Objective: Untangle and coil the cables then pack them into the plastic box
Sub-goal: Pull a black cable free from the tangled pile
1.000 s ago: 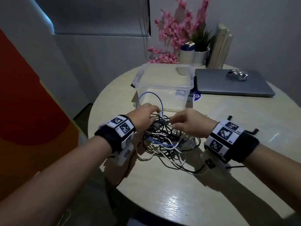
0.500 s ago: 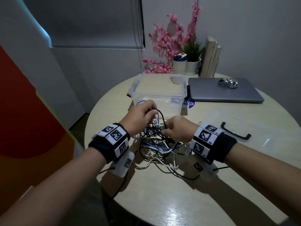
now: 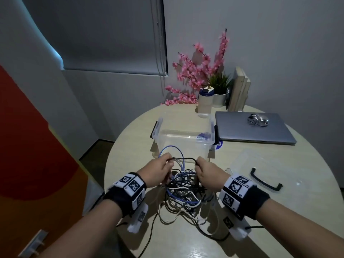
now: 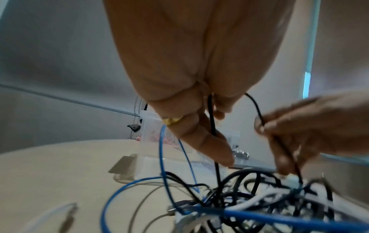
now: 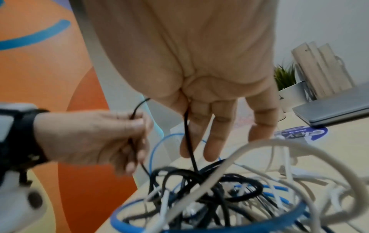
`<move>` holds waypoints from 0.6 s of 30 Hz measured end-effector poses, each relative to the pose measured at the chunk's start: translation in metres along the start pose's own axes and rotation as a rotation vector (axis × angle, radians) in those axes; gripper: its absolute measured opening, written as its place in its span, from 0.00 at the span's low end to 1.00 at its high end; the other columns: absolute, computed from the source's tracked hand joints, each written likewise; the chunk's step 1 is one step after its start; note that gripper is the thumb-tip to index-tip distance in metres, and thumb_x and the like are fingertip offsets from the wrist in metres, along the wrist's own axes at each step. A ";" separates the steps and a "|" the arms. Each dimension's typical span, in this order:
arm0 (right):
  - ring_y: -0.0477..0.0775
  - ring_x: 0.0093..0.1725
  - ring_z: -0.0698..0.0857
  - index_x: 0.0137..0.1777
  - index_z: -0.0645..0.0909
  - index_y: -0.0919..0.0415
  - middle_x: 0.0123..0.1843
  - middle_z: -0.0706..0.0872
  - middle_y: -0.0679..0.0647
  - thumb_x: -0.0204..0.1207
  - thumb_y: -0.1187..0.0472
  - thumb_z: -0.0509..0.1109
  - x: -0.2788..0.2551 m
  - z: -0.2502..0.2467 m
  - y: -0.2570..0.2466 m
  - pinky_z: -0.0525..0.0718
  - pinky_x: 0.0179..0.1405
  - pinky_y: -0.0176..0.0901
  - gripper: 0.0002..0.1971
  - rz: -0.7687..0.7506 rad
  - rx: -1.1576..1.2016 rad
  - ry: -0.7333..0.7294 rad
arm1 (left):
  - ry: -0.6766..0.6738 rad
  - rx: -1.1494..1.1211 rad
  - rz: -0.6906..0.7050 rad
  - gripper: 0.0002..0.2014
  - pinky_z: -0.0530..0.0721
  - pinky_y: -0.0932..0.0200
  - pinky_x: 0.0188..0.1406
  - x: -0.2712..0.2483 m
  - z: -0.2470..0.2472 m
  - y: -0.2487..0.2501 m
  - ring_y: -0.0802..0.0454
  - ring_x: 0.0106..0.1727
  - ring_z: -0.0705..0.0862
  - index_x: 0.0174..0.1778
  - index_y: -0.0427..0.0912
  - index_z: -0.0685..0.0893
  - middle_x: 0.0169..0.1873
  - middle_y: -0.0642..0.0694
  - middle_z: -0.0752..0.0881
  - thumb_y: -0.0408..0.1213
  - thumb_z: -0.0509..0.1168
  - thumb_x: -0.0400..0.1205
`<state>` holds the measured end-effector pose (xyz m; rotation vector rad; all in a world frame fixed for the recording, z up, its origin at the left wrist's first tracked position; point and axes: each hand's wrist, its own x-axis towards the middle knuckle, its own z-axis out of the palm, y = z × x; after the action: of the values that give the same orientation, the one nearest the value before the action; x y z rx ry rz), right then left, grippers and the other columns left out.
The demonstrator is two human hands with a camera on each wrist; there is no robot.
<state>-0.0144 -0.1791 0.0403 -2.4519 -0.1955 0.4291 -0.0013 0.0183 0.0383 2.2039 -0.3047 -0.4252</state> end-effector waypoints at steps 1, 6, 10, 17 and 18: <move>0.63 0.43 0.84 0.49 0.68 0.62 0.45 0.86 0.66 0.86 0.60 0.52 0.000 -0.005 -0.004 0.79 0.43 0.48 0.07 -0.010 0.051 0.022 | -0.050 0.081 -0.026 0.07 0.85 0.49 0.38 0.000 -0.004 -0.005 0.46 0.33 0.85 0.43 0.46 0.72 0.34 0.43 0.84 0.38 0.55 0.87; 0.53 0.32 0.77 0.47 0.73 0.60 0.33 0.78 0.54 0.85 0.58 0.55 0.001 -0.037 -0.035 0.75 0.34 0.43 0.09 -0.098 0.168 0.166 | -0.197 0.215 -0.103 0.09 0.81 0.57 0.41 -0.004 -0.013 -0.014 0.54 0.34 0.82 0.37 0.49 0.78 0.34 0.48 0.85 0.35 0.64 0.82; 0.49 0.27 0.72 0.44 0.74 0.55 0.27 0.73 0.50 0.84 0.57 0.57 0.005 -0.050 -0.053 0.74 0.31 0.43 0.08 -0.160 0.229 0.206 | -0.220 0.197 -0.090 0.07 0.80 0.58 0.42 0.001 -0.011 -0.010 0.54 0.34 0.82 0.39 0.51 0.81 0.30 0.52 0.85 0.43 0.73 0.76; 0.55 0.24 0.77 0.43 0.70 0.57 0.28 0.74 0.56 0.86 0.61 0.53 0.011 -0.042 -0.045 0.82 0.34 0.57 0.10 -0.106 0.641 0.127 | -0.249 0.157 -0.016 0.18 0.66 0.57 0.33 0.006 0.003 -0.019 0.52 0.27 0.68 0.25 0.46 0.71 0.22 0.47 0.70 0.43 0.72 0.75; 0.56 0.25 0.78 0.43 0.70 0.56 0.29 0.75 0.56 0.86 0.60 0.53 0.013 -0.040 -0.042 0.81 0.31 0.54 0.10 -0.106 0.623 0.134 | -0.206 0.133 0.013 0.18 0.66 0.56 0.34 0.005 0.003 -0.019 0.52 0.28 0.67 0.26 0.43 0.70 0.24 0.45 0.69 0.41 0.70 0.78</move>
<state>0.0100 -0.1653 0.0927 -1.8390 -0.1117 0.2303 0.0037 0.0257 0.0206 2.2892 -0.4702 -0.6429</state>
